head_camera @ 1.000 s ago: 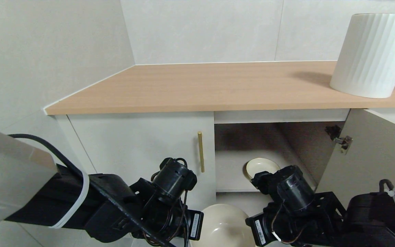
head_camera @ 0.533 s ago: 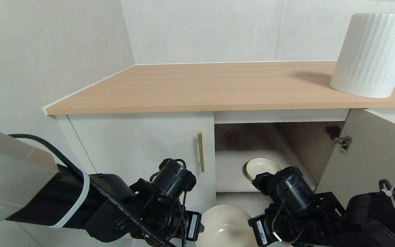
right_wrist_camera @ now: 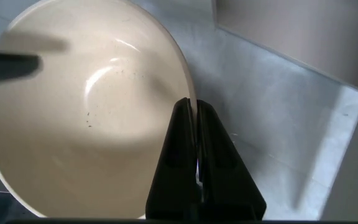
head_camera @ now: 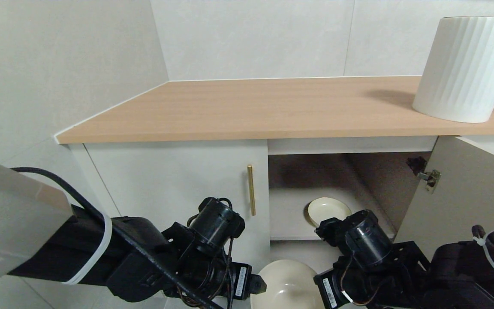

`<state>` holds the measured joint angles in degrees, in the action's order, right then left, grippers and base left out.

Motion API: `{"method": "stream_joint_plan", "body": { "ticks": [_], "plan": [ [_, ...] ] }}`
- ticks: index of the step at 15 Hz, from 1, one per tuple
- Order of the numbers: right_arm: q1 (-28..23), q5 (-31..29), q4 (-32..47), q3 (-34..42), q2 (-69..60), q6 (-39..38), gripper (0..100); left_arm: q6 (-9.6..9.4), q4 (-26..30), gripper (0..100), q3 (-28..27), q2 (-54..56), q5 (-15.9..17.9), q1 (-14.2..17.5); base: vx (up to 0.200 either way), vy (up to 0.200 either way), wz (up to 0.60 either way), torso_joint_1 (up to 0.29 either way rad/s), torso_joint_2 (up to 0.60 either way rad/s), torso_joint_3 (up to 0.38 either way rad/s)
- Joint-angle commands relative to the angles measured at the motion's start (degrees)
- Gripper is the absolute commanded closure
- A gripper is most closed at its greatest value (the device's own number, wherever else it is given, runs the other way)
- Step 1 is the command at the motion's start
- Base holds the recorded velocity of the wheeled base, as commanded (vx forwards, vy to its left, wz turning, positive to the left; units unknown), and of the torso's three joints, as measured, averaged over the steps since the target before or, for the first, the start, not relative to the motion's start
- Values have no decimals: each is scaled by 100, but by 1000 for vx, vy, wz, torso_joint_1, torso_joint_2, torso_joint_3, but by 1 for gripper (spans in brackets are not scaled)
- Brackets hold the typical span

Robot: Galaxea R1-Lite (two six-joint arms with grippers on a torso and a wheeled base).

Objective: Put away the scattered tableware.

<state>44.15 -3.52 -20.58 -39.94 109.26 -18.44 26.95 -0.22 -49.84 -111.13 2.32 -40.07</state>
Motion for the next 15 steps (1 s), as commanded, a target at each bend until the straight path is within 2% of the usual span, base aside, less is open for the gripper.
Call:
{"method": "stream_joint_plan", "body": {
  "ticks": [1,2,6,8,10,15],
  "plan": [
    [-38,-333,45,-14,271,60,100,3,-13,0,0,4,6,-1,0,0,0,0,0,0],
    [-144,-571,98,-58,394,69,100,3,-13,0,0,21,6,-1,0,0,0,0,0,0],
    [-733,-606,98,-164,394,51,100,3,-13,0,0,39,-56,-1,0,0,0,0,0,0],
    [-1295,-729,45,-427,508,-72,100,12,-13,0,0,48,-73,-1,0,0,0,0,0,0],
    [-1647,-799,19,-709,631,-406,100,12,-13,0,0,56,-73,-1,0,0,0,0,0,0],
    [-2069,-1019,19,-1333,886,-1267,100,12,-13,0,0,83,-82,-1,0,0,0,0,0,0]
  ]
}}
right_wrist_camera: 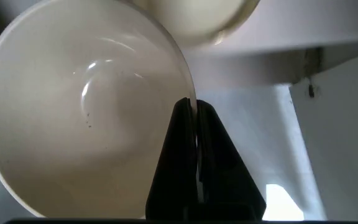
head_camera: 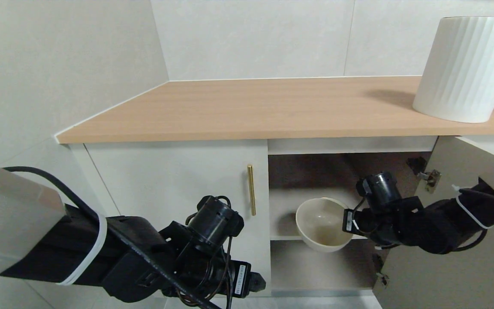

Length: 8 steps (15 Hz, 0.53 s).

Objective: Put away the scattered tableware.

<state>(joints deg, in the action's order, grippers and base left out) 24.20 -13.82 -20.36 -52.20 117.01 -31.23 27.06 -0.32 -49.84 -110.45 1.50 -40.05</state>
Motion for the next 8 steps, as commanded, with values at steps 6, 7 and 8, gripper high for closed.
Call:
{"method": "stream_joint_plan", "body": {
  "ticks": [6,7,8],
  "plan": [
    [-451,-411,-3,-888,780,-735,100,1,-3,0,0,14,-80,-3,0,0,0,0,0,0],
    [-460,-455,-3,-967,868,-744,100,1,-3,0,0,14,-80,-3,0,0,0,0,0,0],
    [-469,-463,-3,-1011,921,-753,100,1,-12,0,0,14,-80,-3,0,0,0,0,0,0]
  ]
}}
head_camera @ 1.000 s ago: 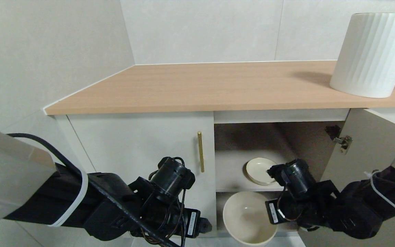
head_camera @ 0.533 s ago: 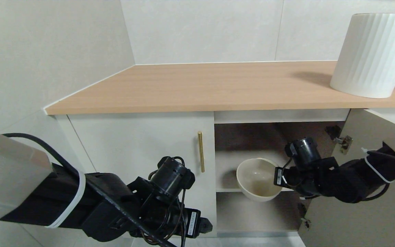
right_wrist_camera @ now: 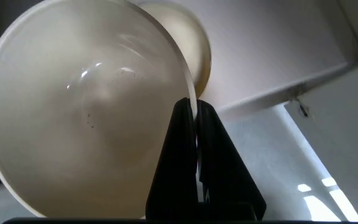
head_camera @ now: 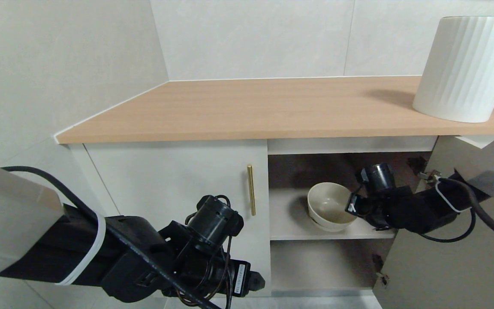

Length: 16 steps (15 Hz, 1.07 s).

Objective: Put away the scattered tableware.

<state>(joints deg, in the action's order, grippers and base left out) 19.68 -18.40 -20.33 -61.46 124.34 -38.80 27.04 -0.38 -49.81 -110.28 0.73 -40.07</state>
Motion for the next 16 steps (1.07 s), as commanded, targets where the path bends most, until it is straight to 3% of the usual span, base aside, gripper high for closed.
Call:
{"method": "stream_joint_plan", "body": {
  "ticks": [1,5,16],
  "plan": [
    [-52,-6,-6,-129,222,-31,100,3,-6,0,-2,-11,-3,-1,0,0,0,0,0,0],
    [-113,-287,21,-639,670,-119,100,3,-6,0,-11,-47,-3,-1,0,0,0,0,0,0],
    [-122,-393,3,-937,1022,-119,100,12,-6,0,-20,-82,-3,-1,0,0,0,0,0,0]
  ]
}}
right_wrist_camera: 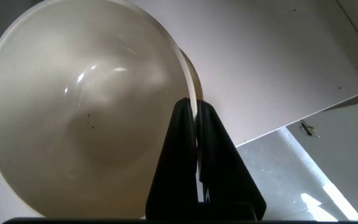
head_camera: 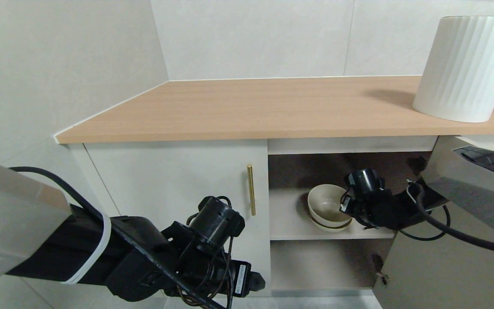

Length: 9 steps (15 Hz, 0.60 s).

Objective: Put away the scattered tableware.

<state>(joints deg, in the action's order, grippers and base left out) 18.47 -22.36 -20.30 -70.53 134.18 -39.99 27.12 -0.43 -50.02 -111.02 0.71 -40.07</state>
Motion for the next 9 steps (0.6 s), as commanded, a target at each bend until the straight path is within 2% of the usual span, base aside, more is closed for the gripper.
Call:
{"method": "stream_joint_plan", "body": {
  "ticks": [1,9],
  "plan": [
    [-1,3,-1,-31,64,-1,100,3,-1,0,1,-7,0,-1,0,0,0,0,0,0],
    [-10,-76,-1,-48,91,8,100,3,-1,0,1,-7,0,-1,0,0,0,0,0,0]
  ]
}}
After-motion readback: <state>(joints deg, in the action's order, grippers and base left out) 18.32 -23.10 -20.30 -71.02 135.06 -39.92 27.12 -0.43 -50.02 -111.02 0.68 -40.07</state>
